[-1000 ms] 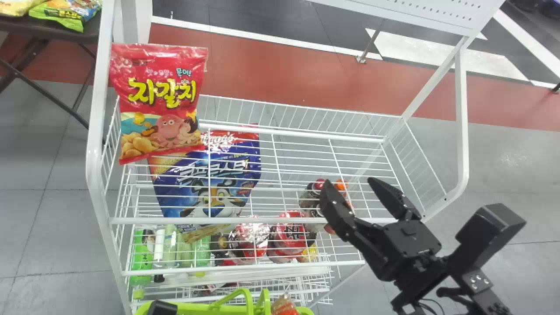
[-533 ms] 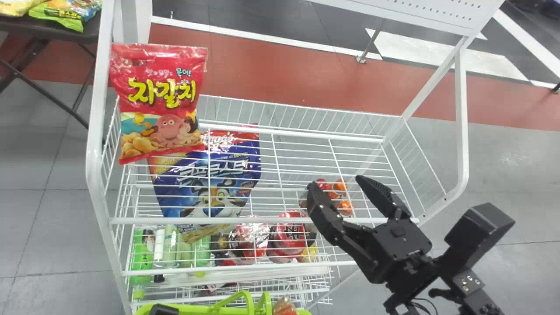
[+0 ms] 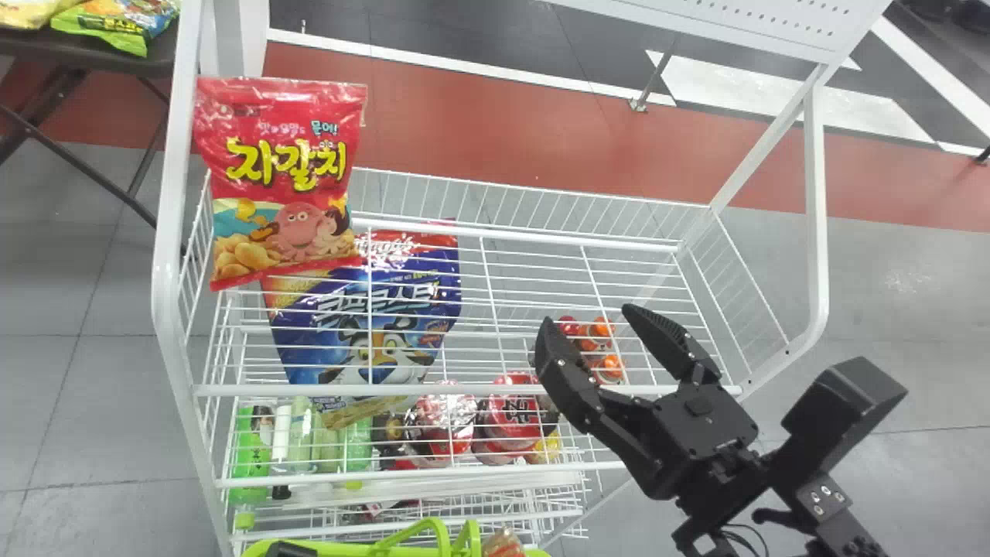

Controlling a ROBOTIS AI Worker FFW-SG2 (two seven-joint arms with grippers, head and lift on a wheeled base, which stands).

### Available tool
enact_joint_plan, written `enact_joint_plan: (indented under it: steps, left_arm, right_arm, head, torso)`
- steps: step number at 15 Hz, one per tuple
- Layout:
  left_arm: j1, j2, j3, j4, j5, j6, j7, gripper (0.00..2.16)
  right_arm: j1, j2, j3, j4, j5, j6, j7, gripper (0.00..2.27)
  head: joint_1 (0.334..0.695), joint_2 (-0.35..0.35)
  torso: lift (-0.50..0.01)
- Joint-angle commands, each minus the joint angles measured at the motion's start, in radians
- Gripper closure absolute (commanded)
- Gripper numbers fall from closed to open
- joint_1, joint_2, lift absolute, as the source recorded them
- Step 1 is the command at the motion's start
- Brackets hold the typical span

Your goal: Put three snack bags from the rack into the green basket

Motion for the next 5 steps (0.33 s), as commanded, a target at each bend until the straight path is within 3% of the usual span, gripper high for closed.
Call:
enact_joint_plan:
  steps: [1,5]
  left_arm:
    - [0.0,-0.003,0.0,-0.002,-0.002,0.003,0.001,1.54]
    - [0.005,-0.003,0.0,-0.005,-0.003,0.003,0.003,1.54]
  right_arm:
    - [-0.001,-0.003,0.001,0.0,0.0,-0.006,0.001,0.08]
    - [-0.009,-0.007,0.006,0.001,0.0,-0.006,0.004,0.08]
  head:
    - [0.695,-0.35]
    - [0.695,-0.35]
  torso:
    - [0.0]
    - [0.0]
